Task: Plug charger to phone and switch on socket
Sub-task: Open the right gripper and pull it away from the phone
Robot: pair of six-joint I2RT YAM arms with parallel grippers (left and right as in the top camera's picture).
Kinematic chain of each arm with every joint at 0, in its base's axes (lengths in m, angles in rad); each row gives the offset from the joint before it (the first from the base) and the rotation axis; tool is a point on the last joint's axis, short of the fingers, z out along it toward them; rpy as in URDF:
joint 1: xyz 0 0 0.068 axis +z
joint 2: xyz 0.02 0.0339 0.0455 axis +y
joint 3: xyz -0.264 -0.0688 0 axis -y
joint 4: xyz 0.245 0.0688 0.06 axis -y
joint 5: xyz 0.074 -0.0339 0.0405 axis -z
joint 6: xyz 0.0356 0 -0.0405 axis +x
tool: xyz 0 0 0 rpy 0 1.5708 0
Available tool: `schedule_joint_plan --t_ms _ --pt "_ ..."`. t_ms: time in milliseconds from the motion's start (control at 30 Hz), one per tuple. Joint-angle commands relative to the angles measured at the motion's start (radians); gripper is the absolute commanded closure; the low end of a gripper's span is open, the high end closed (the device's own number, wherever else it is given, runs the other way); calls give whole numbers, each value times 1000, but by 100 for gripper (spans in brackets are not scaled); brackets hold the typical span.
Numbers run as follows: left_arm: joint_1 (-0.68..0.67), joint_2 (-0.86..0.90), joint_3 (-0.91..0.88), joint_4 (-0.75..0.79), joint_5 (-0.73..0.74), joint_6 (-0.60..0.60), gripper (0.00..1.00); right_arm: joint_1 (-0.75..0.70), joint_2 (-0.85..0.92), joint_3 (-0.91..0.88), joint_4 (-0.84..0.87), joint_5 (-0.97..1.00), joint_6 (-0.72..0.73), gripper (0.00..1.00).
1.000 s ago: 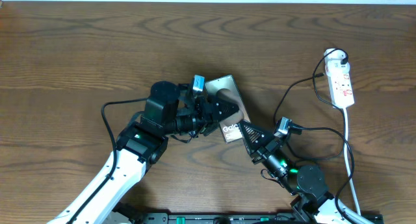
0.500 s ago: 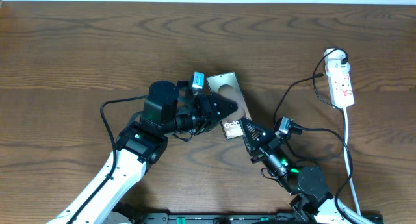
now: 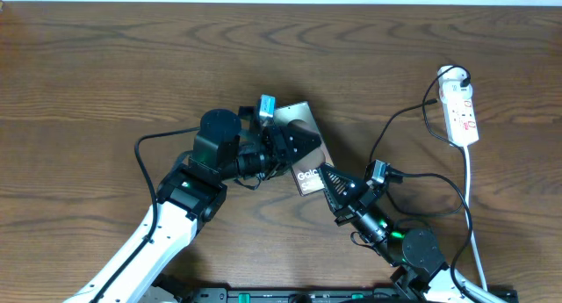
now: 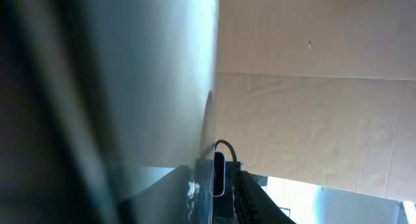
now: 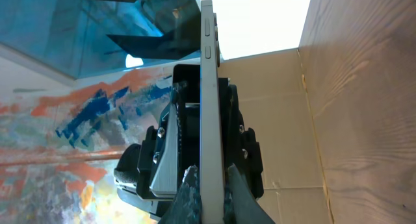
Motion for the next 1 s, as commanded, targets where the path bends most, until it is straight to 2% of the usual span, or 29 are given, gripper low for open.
schedule_joint_plan --t_ms 0,33,133,333,433,567,700,833,967 --pt "-2 -2 -1 5 -6 -8 81 13 -6 28 22 -15 0 99" --pt "-2 -2 -1 5 -6 -8 86 13 -6 28 22 -15 0 99" --pt "-2 -2 -1 5 -6 -8 92 13 -6 28 21 -14 0 99" --pt "-2 -2 -1 5 -6 -8 92 13 -6 28 19 -4 -1 99" --pt "-2 -2 -1 5 -7 -5 93 13 -6 28 -6 -4 -1 93" --pt "3 -2 -1 5 -25 50 92 13 -6 28 -60 -10 -1 80" --pt "33 -2 -1 -3 -23 77 93 13 -6 28 -107 -16 -40 73" --pt "83 -2 -1 -60 -10 111 93 13 -6 28 -124 -16 -142 64" --pt "157 -1 -1 -141 62 163 93 13 -6 28 -143 -15 -317 56"
